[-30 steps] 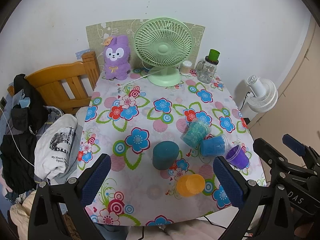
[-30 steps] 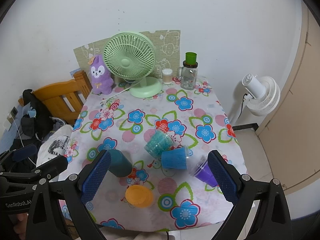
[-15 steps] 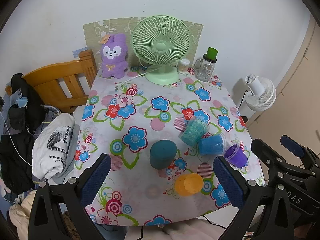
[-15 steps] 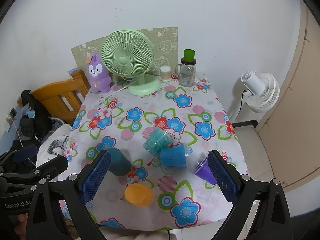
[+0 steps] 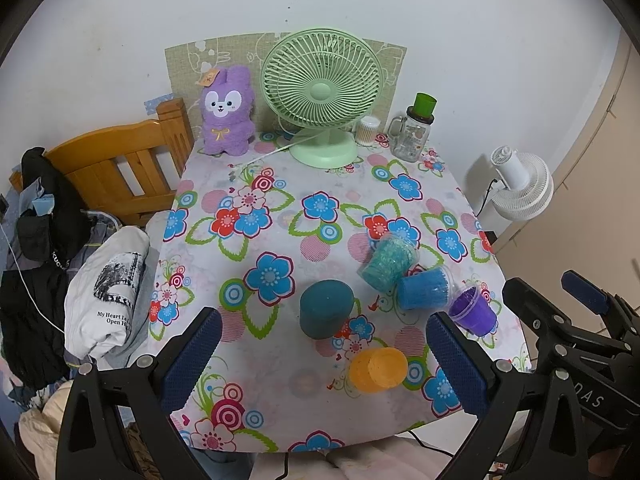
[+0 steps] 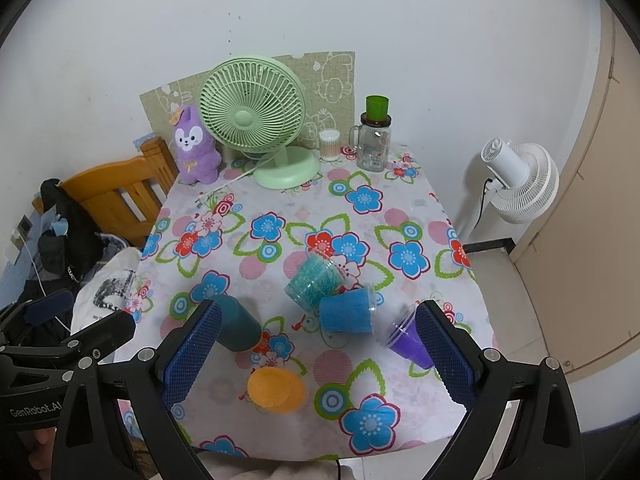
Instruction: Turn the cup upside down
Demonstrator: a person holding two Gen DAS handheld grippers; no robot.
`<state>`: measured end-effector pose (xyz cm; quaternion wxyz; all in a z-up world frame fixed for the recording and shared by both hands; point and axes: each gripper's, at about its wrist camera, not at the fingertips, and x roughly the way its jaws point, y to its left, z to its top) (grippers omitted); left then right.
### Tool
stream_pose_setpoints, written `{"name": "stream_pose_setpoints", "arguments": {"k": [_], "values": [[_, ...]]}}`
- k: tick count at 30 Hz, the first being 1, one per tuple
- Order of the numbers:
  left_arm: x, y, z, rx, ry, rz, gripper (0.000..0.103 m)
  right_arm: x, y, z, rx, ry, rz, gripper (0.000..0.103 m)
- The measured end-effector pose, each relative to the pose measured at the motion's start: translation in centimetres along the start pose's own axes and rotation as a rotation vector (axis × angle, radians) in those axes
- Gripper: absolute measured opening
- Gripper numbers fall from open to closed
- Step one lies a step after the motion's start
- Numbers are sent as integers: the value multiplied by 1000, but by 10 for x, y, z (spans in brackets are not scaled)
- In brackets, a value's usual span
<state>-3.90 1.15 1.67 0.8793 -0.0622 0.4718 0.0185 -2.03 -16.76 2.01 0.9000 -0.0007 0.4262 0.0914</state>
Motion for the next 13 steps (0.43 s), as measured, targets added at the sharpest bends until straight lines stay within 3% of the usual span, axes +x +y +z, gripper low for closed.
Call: {"name": "stream_pose_setpoints", "arguments": {"k": [13], "values": [[3,2,0,2,7,0,103,7,-1,1,1,13,-1,98]]}}
